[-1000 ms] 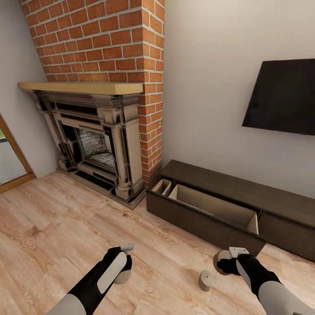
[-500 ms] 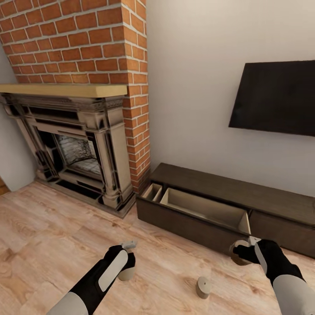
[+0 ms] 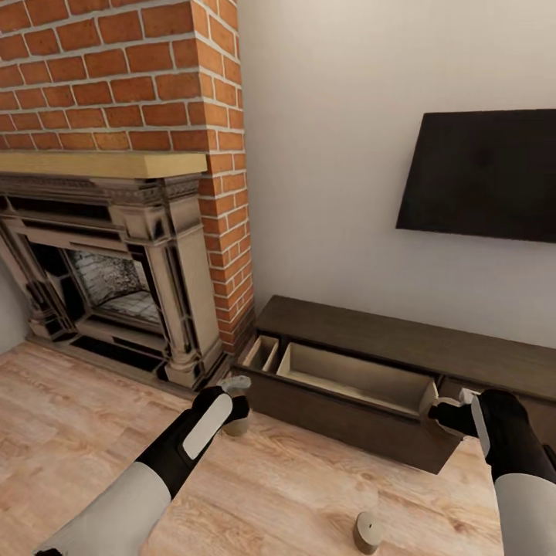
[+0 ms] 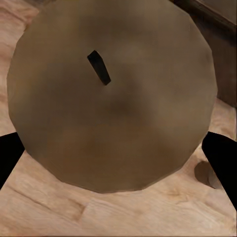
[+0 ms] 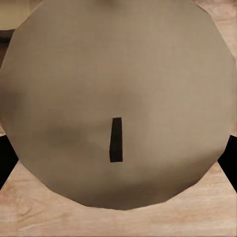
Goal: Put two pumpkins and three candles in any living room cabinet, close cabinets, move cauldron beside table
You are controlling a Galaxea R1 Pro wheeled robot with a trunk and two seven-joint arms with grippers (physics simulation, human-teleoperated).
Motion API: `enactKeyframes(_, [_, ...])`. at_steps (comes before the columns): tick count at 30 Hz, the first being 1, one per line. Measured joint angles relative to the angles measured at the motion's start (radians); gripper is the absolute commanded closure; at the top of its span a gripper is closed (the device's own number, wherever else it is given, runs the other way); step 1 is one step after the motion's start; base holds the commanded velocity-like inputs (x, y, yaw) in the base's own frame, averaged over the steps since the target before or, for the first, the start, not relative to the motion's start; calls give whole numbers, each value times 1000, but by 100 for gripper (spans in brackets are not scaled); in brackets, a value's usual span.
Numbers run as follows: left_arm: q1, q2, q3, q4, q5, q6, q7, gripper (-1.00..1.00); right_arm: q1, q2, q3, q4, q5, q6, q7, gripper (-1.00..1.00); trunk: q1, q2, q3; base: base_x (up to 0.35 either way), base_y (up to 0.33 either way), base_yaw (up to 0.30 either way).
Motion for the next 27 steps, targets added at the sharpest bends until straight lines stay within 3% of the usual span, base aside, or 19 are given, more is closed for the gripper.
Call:
enactKeyframes(4, [-17,-12,0,-57,-4,1,-5,100,0,-2,-8,-20,3,3,0,100,0,0,0,90,51,-190])
enactKeyframes(7, [-19,-21,-1,-138,-6,3,-1,100,0,1,-42,-121,-2,5,-1,100,0,0,0,12,7,-271])
enactKeyframes(11, [-23,-24,-1,-234,-8,5,1,100,0,2,-54,-211,-4,5,-1,100,0,0,0,2,1,-279])
enactKeyframes(20, [-33,-36,1,-273,-4,1,-9,100,-7,4,-51,-227,-3,4,0,100,0,0,0,0,0,-49])
enactKeyframes(22, [-33,-34,0,-276,-8,5,-7,100,-7,25,-49,-226,-13,4,1,100,0,0,1,60,19,-122])
enactKeyframes(23, [-33,-35,-4,-276,-7,4,-7,100,-7,55,-47,-225,0,4,1,100,0,0,2,182,69,-192])
enactKeyframes(24, [-33,-35,-4,-276,-7,4,-6,100,-7,68,-40,-224,-22,5,2,100,0,0,3,238,100,-200])
enactKeyframes(25, [-33,-34,-4,-274,-8,5,-6,100,-6,92,-19,-218,5,4,0,100,0,0,4,259,122,-202])
enactKeyframes(27, [-33,-33,-4,-268,-8,4,-6,100,-5,122,24,-200,-16,3,1,100,0,0,6,274,154,-152])
